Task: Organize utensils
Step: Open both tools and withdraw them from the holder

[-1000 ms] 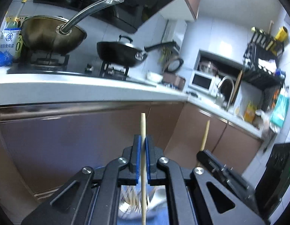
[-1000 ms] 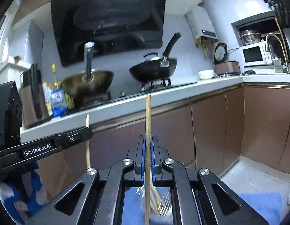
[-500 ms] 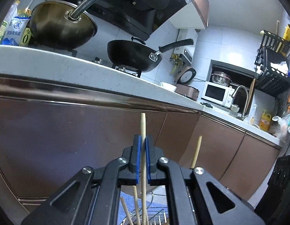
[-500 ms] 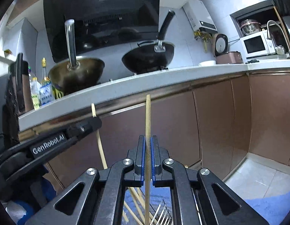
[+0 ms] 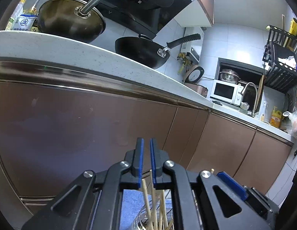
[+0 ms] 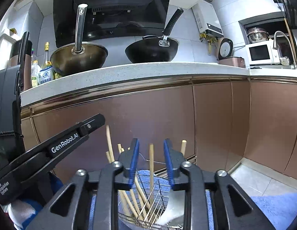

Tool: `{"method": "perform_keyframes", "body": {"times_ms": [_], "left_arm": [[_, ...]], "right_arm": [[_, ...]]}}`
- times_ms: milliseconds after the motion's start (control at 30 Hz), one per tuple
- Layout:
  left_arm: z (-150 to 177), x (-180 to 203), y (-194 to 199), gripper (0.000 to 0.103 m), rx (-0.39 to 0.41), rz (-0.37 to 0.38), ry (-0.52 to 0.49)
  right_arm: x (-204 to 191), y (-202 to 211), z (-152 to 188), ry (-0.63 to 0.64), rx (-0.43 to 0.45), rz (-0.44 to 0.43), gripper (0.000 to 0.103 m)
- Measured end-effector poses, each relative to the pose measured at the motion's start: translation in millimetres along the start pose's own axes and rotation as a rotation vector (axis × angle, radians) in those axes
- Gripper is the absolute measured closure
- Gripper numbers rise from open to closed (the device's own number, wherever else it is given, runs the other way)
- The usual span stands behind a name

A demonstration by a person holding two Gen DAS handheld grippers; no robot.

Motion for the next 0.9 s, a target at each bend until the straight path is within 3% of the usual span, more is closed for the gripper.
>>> {"method": "perform_keyframes", "body": {"times_ms": [67, 133, 200, 500, 900], "left_arm": [[-3, 0, 8, 0.091, -0.002, -0.009, -0.016], [-6, 0, 18, 0.078, -0.013, -0.019, -0.031], [-9, 1, 31, 0.071, -0.024, -0.032, -0.049], [-12, 13, 98, 0.053, -0.049, -0.075, -0.151], [-12, 23, 180, 0.044, -0.071, -0.103, -0.242]], "right_arm": [[0, 9, -2, 0.004, 0.005, 0.005, 0.075], [0, 19, -7, 0.006, 0.015, 0.014, 0.071], [0, 32, -13, 0.007, 0.028, 0.026, 0.069], [-12, 93, -29, 0.032, 0.044, 0.090, 0.047], [-20, 172, -23, 0.050, 0.041, 0.180, 0.026]]}}
Point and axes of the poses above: each gripper's, at about its wrist camera, not at the fingertips, and y roughly against the way its jaws point, x to its right, z to its underside, the point moved 10 cm from there along -y, roughly the way its jaws point, and after that the axes turned 3 degrees about -z, right-handed, at the moved point
